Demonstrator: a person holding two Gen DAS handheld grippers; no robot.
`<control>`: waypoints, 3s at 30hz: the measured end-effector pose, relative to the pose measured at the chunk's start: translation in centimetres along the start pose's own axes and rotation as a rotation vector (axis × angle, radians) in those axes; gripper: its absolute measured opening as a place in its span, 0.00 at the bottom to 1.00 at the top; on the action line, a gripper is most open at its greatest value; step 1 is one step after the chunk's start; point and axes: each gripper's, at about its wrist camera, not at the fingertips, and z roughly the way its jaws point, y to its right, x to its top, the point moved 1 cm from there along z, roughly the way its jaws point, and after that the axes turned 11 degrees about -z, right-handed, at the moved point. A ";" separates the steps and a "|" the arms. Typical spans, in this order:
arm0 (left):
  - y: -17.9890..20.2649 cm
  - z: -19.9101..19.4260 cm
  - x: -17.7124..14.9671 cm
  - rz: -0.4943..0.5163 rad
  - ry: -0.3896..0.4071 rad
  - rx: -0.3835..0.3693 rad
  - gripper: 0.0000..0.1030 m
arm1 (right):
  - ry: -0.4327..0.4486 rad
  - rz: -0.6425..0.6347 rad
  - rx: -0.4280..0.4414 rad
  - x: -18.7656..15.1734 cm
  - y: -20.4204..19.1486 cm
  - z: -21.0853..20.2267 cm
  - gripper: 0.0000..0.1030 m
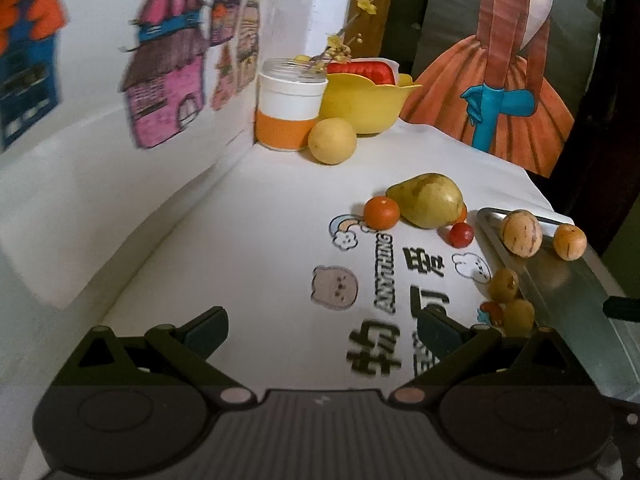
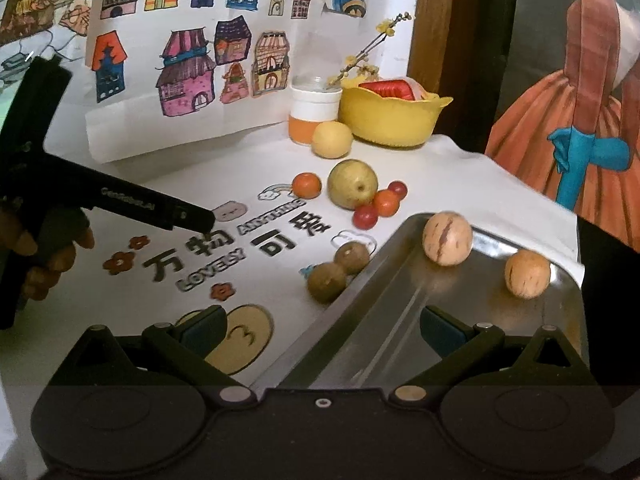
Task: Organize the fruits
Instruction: 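Grasp a small orange fruit with the left tool while the right tool grasps a brown kiwi, then carry the small orange fruit with the left tool while the right tool carries the kiwi toward the tray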
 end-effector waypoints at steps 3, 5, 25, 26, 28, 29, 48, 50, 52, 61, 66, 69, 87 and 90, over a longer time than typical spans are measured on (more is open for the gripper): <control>0.8 1.2 0.7 0.019 0.008 -0.005 0.99 | 0.010 -0.030 0.023 0.4 0.4 0.6 0.99; 1.3 1.9 1.3 0.028 0.015 -0.007 0.99 | 0.023 -0.055 0.041 0.7 0.4 0.8 0.99; 4.3 8.1 3.7 0.140 0.041 0.002 0.95 | 0.022 -0.216 0.065 0.9 -0.3 3.5 0.55; 4.4 8.2 3.7 0.140 0.042 0.002 0.93 | 0.023 -0.220 0.068 0.9 -0.3 3.6 0.54; 4.5 8.5 3.8 0.138 0.040 0.000 0.89 | 0.024 -0.228 0.072 0.9 -0.4 3.7 0.51; 4.5 8.5 3.9 0.136 0.041 -0.005 0.87 | 0.023 -0.231 0.071 0.9 -0.4 3.7 0.50; 5.2 9.6 4.7 0.121 0.047 -0.054 0.45 | 0.002 -0.246 0.064 0.9 -0.8 4.4 0.42; 5.3 9.6 4.6 0.121 0.045 -0.065 0.38 | 0.001 -0.247 0.059 0.9 -0.7 4.5 0.40; 5.5 9.5 4.5 0.128 0.044 -0.068 0.34 | 0.001 -0.250 0.054 0.9 -0.7 4.5 0.39; 5.4 8.5 3.8 0.117 0.034 -0.064 0.33 | -0.002 -0.258 0.029 1.0 -0.9 4.7 0.37; 5.3 7.2 2.9 0.117 0.014 -0.071 0.33 | -0.001 -0.274 0.018 1.0 -1.1 4.8 0.31; 5.6 6.2 2.1 0.130 -0.003 -0.078 0.33 | -0.002 -0.281 0.015 1.0 -1.2 4.8 0.31; 7.8 1.5 -2.1 0.243 -0.072 -0.099 0.33 | 0.011 -0.233 0.130 0.3 -1.6 2.8 0.30; 7.9 1.1 -2.1 0.232 -0.100 -0.097 0.33 | 0.020 -0.223 0.147 0.1 -1.8 2.2 0.30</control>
